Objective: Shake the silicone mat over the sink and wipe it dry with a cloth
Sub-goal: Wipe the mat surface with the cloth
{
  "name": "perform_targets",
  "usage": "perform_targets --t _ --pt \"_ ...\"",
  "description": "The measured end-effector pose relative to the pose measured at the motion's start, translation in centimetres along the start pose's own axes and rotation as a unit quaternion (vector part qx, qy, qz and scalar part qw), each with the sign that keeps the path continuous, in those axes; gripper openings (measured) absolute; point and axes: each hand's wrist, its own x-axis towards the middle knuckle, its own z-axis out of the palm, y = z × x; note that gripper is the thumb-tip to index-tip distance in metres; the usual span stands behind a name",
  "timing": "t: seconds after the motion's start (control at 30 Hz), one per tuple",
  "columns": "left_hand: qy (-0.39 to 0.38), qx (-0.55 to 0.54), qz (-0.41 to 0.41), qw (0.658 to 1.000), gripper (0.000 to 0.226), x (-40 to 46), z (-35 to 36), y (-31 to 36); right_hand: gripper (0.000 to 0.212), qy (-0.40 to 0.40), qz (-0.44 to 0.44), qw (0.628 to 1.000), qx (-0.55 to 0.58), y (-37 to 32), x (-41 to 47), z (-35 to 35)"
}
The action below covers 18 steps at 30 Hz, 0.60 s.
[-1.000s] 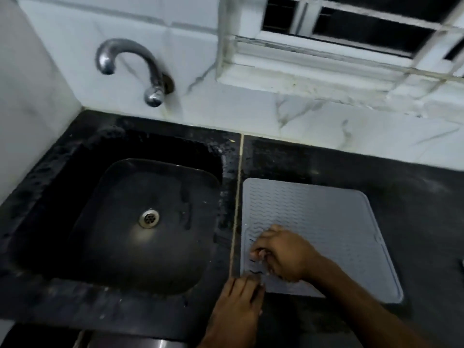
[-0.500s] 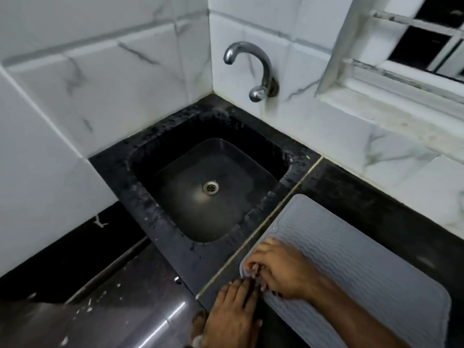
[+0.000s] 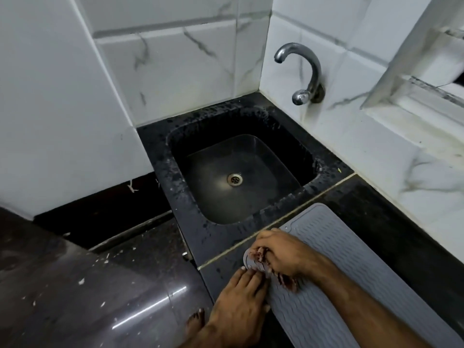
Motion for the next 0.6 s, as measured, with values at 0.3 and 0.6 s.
perform_targets --t 0.3,0.6 --pt "-0.003 -0.009 -0.085 0.996 0.069 1.5 0.0 1.9 0.045 -0.016 -0.024 0.999 -0.018 0.3 0.1 -1.4" --pt "-0.081 -0.052 -0.061 0.993 0.075 3.9 1.8 1.1 0.048 -0.037 -0.012 0.998 -0.059 0.8 1.0 -1.6"
